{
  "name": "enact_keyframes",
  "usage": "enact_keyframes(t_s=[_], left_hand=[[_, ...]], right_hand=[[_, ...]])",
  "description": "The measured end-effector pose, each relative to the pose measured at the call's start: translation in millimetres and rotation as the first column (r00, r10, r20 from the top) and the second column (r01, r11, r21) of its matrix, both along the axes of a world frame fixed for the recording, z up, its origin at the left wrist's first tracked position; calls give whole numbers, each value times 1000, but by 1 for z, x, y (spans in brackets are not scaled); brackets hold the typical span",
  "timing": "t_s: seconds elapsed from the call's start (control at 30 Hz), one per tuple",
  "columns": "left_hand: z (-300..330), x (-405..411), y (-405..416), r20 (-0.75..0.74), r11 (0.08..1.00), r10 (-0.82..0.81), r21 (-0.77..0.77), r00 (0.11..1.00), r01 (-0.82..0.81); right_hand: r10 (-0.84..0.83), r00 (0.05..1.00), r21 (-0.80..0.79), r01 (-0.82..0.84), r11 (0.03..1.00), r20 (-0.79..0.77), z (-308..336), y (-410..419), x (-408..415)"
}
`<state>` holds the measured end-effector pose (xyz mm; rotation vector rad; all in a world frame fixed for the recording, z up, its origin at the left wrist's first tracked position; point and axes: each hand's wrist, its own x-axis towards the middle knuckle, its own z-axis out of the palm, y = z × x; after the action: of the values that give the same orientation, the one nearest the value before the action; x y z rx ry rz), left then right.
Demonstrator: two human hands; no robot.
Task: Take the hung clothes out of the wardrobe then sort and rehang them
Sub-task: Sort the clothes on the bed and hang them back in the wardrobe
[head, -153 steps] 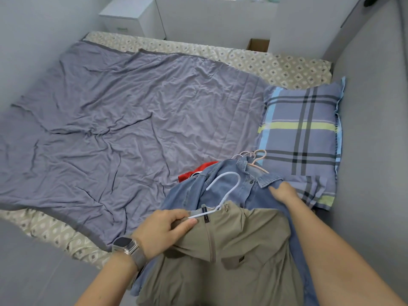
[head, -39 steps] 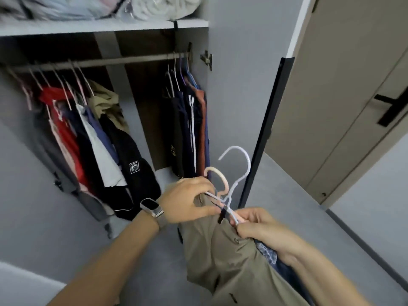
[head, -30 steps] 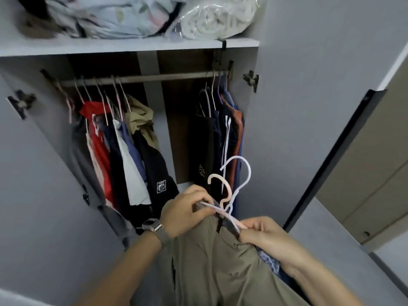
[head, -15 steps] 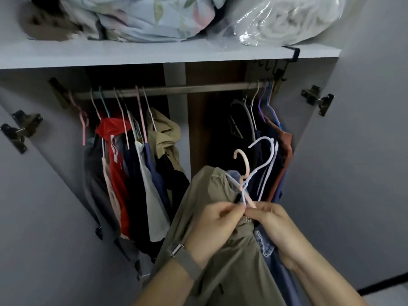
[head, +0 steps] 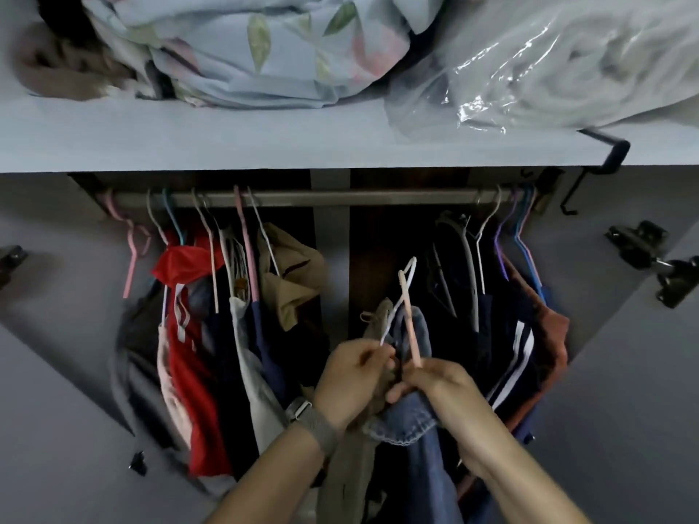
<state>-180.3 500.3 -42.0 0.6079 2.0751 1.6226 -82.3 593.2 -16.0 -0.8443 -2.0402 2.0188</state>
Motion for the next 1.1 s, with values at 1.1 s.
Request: enact_keyframes(t_s=[1.1], left_hand=[[-5,-228,-8,-423,867,248,-304,872,-394]], right_hand=[[-126,986,400,160,903,-110,-22,46,-102]])
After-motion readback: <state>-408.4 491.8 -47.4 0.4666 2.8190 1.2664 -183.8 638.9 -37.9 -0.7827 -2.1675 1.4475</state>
